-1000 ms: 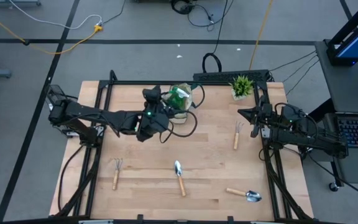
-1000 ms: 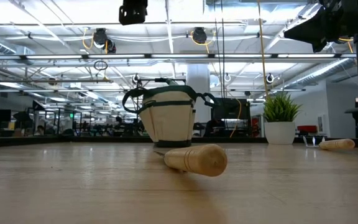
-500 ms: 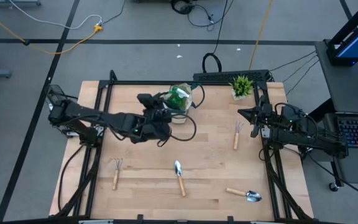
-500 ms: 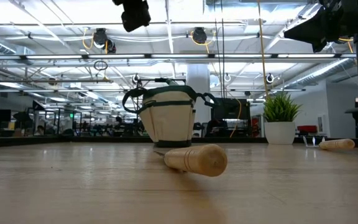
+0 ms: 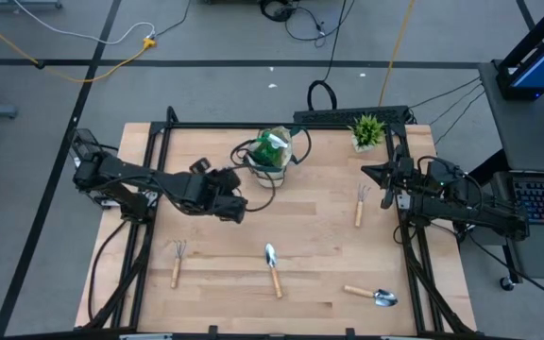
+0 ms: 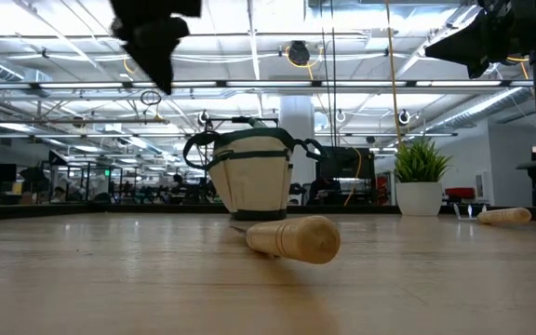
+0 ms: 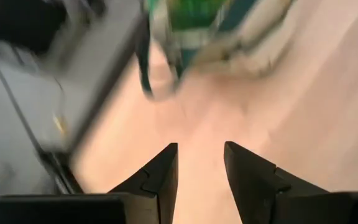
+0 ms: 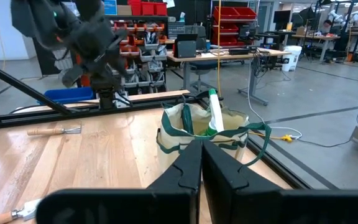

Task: Pick & Place Garden tools in Gardening bag
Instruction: Put the bottom brown hand rake into the gardening bag

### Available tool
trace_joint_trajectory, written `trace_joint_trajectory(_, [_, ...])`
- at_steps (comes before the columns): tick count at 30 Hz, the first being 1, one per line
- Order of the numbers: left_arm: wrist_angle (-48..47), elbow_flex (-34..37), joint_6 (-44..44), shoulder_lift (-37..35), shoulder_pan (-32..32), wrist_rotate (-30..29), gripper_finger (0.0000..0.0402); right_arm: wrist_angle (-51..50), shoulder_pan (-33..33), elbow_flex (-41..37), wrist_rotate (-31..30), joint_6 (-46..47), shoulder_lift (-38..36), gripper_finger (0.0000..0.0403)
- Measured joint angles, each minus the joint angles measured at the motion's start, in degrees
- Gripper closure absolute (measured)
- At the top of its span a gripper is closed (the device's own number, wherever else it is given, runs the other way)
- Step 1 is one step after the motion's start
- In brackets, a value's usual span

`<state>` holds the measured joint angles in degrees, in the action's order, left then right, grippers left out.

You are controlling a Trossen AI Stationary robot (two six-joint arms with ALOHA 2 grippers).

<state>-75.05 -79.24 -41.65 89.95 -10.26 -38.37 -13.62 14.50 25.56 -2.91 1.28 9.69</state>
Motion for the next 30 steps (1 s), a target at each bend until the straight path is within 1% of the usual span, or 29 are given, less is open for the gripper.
trace_joint_trajectory(4, [-9.7,0.0,-13.0,0.0,-0.8,8.4,0.0266,0.0,0.0,0.0,0.0,0.0,0.0,0.0399])
trace_joint_trajectory(6, [-13.4,0.0,-17.9,0.0,-2.0,11.8,0.0266,0.0,0.0,0.0,0.0,0.0,0.0,0.0399])
trace_joint_trajectory(8, [-15.1,0.0,-21.7,0.0,-3.4,14.8,0.0266,0.0,0.0,0.0,0.0,0.0,0.0,0.0399])
trace_joint_trajectory(14, [-14.8,1.9,-29.1,0.0,-8.6,23.2,0.0266,0.0,0.0,0.0,0.0,0.0,0.0,0.0399])
trace_joint_trajectory(23, [-14.2,10.1,-45.6,0.0,-17.9,36.1,0.0266,0.0,0.0,0.0,0.0,0.0,0.0,0.0399])
trace_joint_trajectory(30, [-4.4,15.7,-59.3,0.0,-25.0,40.6,0.0266,0.0,0.0,0.0,0.0,0.0,0.0,0.0399])
